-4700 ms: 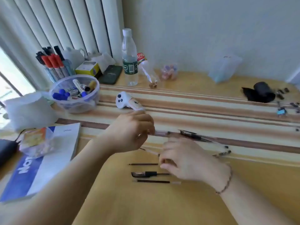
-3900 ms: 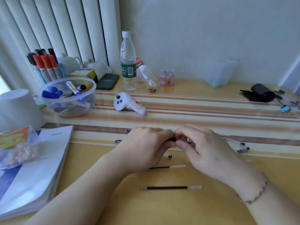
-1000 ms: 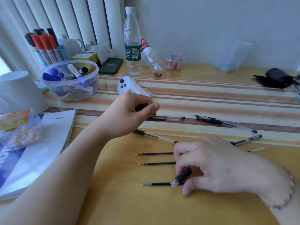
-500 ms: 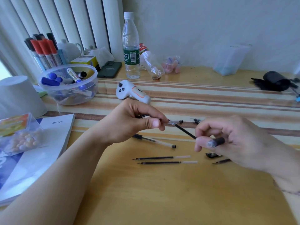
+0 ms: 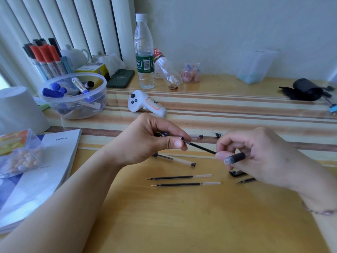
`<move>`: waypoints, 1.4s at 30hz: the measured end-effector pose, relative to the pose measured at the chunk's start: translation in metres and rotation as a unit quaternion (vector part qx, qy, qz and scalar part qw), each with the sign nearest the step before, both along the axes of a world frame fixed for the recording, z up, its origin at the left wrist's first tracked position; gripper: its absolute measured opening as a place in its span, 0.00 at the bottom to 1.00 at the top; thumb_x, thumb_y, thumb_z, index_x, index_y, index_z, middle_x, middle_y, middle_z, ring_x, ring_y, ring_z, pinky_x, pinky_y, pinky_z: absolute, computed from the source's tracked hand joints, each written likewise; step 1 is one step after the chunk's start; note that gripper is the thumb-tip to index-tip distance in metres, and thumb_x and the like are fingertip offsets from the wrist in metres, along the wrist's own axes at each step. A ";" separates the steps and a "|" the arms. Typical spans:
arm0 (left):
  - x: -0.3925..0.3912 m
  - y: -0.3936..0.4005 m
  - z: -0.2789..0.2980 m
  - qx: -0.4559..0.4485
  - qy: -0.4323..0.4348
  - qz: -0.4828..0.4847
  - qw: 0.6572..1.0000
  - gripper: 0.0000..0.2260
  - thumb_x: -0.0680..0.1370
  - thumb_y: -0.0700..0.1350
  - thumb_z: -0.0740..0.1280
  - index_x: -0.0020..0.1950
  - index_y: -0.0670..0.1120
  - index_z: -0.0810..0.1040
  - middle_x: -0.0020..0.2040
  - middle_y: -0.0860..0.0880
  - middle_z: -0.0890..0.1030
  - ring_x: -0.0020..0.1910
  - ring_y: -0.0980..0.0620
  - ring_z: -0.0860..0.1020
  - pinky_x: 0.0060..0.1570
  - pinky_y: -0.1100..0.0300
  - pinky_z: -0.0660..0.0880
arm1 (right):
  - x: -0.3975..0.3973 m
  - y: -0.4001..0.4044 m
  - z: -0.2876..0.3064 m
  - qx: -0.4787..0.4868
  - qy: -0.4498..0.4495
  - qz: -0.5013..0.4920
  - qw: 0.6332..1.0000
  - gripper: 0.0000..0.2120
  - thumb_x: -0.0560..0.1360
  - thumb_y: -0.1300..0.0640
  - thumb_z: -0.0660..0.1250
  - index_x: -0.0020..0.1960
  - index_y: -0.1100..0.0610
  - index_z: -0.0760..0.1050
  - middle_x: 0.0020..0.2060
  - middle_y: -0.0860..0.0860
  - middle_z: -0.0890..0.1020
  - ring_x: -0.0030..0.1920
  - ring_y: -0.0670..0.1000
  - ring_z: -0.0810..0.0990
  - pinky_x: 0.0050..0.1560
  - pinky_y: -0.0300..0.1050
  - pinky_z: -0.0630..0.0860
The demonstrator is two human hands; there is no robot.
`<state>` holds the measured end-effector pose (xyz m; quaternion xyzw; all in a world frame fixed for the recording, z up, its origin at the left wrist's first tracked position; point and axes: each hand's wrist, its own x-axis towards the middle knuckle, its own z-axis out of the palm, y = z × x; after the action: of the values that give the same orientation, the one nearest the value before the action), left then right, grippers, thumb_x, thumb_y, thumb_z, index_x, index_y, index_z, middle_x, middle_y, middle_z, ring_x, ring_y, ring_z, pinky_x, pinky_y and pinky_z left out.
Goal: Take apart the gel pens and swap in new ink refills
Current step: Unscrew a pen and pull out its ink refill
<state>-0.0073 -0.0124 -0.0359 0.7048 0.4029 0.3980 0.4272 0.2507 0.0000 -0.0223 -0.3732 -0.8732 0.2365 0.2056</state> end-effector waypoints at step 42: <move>-0.014 0.007 0.000 0.063 0.014 0.166 0.984 0.05 0.69 0.50 0.72 0.39 0.50 0.85 0.35 0.55 0.85 0.36 0.62 0.79 0.39 0.70 0.73 | 0.016 0.020 -0.005 0.131 0.056 -0.152 0.978 0.26 0.77 0.38 0.53 0.32 0.55 0.74 0.21 0.45 0.69 0.24 0.47 0.67 0.26 0.39 0.60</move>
<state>-0.0214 -0.0058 -0.0357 0.6594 0.4943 0.4779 0.3041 0.2672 0.0198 -0.0277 -0.4575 -0.8169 0.1064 0.3348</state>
